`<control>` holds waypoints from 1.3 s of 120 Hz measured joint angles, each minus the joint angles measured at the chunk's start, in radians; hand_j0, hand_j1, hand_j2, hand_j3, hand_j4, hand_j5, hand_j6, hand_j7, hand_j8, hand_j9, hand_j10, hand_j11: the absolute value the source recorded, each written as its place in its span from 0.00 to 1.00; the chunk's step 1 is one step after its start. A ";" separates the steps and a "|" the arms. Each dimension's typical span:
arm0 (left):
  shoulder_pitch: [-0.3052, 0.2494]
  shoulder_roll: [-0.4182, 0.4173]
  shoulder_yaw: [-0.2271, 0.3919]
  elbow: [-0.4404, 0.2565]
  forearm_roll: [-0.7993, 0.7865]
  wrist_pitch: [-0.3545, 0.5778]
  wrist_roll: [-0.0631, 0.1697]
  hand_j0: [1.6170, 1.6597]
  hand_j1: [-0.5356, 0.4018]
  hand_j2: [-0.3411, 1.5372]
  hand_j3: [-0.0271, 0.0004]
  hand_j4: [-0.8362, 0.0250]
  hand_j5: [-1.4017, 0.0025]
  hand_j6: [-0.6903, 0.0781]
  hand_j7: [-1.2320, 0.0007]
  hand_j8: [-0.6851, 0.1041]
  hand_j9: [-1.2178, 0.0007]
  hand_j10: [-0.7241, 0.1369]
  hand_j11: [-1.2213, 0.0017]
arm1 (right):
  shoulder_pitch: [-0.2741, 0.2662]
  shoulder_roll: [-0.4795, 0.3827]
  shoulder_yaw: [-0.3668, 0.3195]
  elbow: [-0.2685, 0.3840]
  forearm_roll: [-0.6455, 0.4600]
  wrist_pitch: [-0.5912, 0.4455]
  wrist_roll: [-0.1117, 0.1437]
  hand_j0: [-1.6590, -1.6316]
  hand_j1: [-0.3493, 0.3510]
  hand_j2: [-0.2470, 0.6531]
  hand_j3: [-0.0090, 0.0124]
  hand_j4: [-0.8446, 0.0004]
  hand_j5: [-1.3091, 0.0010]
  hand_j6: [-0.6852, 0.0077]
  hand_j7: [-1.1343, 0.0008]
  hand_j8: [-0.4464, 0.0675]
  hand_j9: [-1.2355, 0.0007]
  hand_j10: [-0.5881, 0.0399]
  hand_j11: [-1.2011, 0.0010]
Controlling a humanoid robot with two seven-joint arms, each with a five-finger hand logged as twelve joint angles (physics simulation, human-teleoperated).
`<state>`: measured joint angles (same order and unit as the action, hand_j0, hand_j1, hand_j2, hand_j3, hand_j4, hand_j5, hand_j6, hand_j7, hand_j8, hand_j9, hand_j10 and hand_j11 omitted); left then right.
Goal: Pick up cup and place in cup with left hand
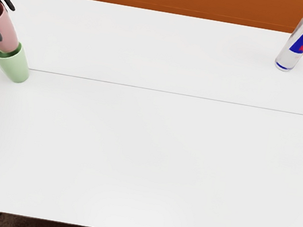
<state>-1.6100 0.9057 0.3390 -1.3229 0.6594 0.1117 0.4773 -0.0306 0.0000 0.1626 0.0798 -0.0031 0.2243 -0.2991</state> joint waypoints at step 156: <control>0.004 0.033 -0.255 -0.187 -0.374 -0.594 -0.194 0.96 0.91 0.19 0.99 0.93 0.97 0.85 0.97 0.83 0.97 0.80 0.97 | 0.000 0.000 0.000 0.000 0.000 0.000 0.000 0.04 0.00 0.27 0.42 1.00 1.00 0.99 1.00 0.87 1.00 0.94 1.00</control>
<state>-1.6064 0.9389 0.0840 -1.5101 0.2855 -0.4820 0.2836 -0.0307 0.0000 0.1626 0.0798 -0.0030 0.2244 -0.2991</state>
